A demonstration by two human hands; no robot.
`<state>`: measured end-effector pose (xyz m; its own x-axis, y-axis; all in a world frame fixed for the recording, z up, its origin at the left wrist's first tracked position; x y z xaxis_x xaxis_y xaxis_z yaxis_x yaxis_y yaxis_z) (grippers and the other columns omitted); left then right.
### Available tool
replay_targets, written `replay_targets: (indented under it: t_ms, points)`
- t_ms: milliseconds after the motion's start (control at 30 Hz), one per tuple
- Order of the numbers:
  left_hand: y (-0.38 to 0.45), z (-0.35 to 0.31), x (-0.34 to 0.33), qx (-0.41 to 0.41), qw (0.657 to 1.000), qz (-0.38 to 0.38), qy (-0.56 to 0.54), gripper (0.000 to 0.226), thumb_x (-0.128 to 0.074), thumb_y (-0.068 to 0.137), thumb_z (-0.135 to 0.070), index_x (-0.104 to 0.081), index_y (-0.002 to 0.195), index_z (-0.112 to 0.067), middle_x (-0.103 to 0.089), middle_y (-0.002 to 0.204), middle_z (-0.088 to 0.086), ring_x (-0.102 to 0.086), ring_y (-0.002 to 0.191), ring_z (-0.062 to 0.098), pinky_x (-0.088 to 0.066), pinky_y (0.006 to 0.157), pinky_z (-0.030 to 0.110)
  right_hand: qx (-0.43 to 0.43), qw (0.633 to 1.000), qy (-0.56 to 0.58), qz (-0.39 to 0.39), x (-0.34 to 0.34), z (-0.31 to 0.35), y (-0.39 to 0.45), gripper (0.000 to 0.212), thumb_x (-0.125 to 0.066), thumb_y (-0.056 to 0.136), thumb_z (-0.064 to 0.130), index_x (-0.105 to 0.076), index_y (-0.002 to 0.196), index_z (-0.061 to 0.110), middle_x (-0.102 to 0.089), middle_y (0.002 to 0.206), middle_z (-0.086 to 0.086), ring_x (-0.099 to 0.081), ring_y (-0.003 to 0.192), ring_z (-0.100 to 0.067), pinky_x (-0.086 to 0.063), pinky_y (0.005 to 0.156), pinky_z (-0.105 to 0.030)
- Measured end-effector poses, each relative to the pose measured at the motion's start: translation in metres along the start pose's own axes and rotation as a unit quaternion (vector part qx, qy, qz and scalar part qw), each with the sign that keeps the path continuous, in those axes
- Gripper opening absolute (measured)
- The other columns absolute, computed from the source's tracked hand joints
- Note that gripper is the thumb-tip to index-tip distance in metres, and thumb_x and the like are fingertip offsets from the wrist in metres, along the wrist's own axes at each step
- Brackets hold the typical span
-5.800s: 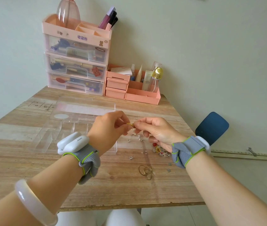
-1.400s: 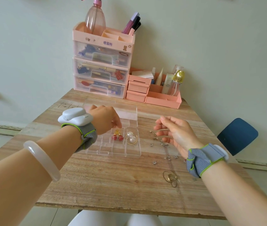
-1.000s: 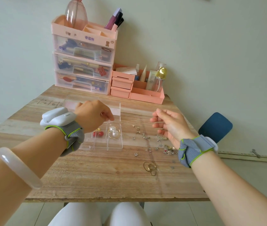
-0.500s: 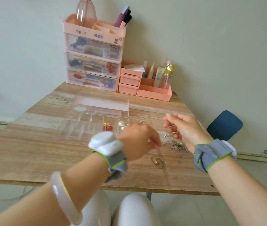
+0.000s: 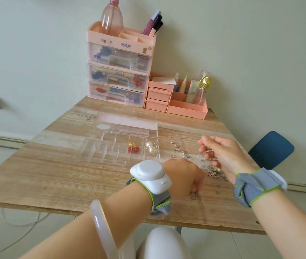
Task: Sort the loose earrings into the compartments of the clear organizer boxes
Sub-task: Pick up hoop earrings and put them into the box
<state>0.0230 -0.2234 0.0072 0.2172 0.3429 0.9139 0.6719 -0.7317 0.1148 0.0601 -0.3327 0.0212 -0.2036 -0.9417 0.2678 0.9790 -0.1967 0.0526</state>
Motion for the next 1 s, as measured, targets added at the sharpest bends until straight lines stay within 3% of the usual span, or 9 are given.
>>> replay_targets:
  t_ms: [233, 367, 467, 633, 800, 1000]
  points:
    - [-0.001, 0.000, -0.002, -0.020, 0.996, -0.039, 0.074, 0.014, -0.048, 0.090, -0.012, -0.057, 0.100, -0.017, -0.056, 0.105, 0.001, -0.047, 0.102, 0.021, -0.032, 0.081, 0.030, 0.005, 1.000, 0.007, 0.002, 0.000, -0.001, 0.002, 0.019, -0.054, 0.092, 0.018, -0.064, 0.082, 0.006, -0.059, 0.067, -0.004, -0.046, 0.049, -0.010, -0.029, 0.036, -0.015]
    - [0.000, 0.007, 0.011, 0.012, 0.998, -0.064, 0.014, 0.014, -0.046, 0.091, -0.013, -0.054, 0.103, -0.016, -0.063, 0.104, 0.002, -0.053, 0.101, 0.021, -0.039, 0.089, 0.033, 0.003, 1.000, 0.000, -0.005, 0.002, -0.003, 0.003, 0.019, -0.055, 0.092, 0.020, -0.065, 0.080, 0.009, -0.061, 0.066, -0.001, -0.047, 0.048, -0.008, -0.030, 0.038, -0.015]
    - [0.001, 0.015, 0.022, 0.035, 0.992, -0.086, -0.082, 0.009, -0.049, 0.090, -0.012, -0.054, 0.095, -0.017, -0.068, 0.096, 0.000, -0.061, 0.093, 0.020, -0.046, 0.088, 0.037, 0.003, 1.000, -0.003, -0.007, 0.003, -0.004, 0.004, 0.020, -0.055, 0.092, 0.021, -0.065, 0.078, 0.011, -0.060, 0.065, 0.000, -0.047, 0.049, -0.008, -0.030, 0.041, -0.017]
    - [-0.001, 0.027, 0.042, 0.054, 0.970, -0.146, -0.185, 0.005, -0.057, 0.087, -0.016, -0.056, 0.091, -0.019, -0.068, 0.090, -0.004, -0.061, 0.086, 0.011, -0.043, 0.071, 0.011, 0.005, 1.000, 0.010, -0.008, 0.003, -0.002, 0.005, 0.020, -0.054, 0.092, 0.020, -0.064, 0.077, 0.011, -0.059, 0.064, 0.000, -0.047, 0.046, -0.007, -0.028, 0.040, -0.018]
    - [-0.001, 0.036, 0.049, 0.084, 0.938, -0.147, -0.302, 0.010, -0.068, 0.079, -0.019, -0.063, 0.088, -0.020, -0.071, 0.086, 0.000, -0.066, 0.086, 0.019, -0.051, 0.086, 0.036, 0.003, 1.000, 0.009, -0.009, 0.005, -0.002, 0.006, 0.020, -0.054, 0.093, 0.020, -0.063, 0.077, 0.010, -0.059, 0.064, 0.001, -0.046, 0.046, -0.006, -0.027, 0.039, -0.017]
    - [-0.001, 0.048, 0.051, 0.110, 0.909, -0.179, -0.361, 0.012, -0.070, 0.078, -0.014, -0.065, 0.087, -0.020, -0.071, 0.080, 0.000, -0.066, 0.079, 0.021, -0.052, 0.081, 0.037, 0.022, 0.998, 0.048, 0.015, 0.007, 0.002, 0.003, 0.017, -0.059, 0.088, 0.024, -0.065, 0.080, 0.011, -0.060, 0.066, 0.001, -0.046, 0.051, -0.008, -0.027, 0.042, -0.018]
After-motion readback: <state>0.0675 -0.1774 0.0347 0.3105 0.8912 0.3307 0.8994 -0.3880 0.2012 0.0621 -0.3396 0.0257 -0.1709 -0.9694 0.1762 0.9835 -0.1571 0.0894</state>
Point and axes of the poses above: each hand's wrist, its own y-axis towards the middle knuckle, its own x-axis out of the back of the hand, z = x × y, the point moved 7 cm from there along y, towards the middle knuckle
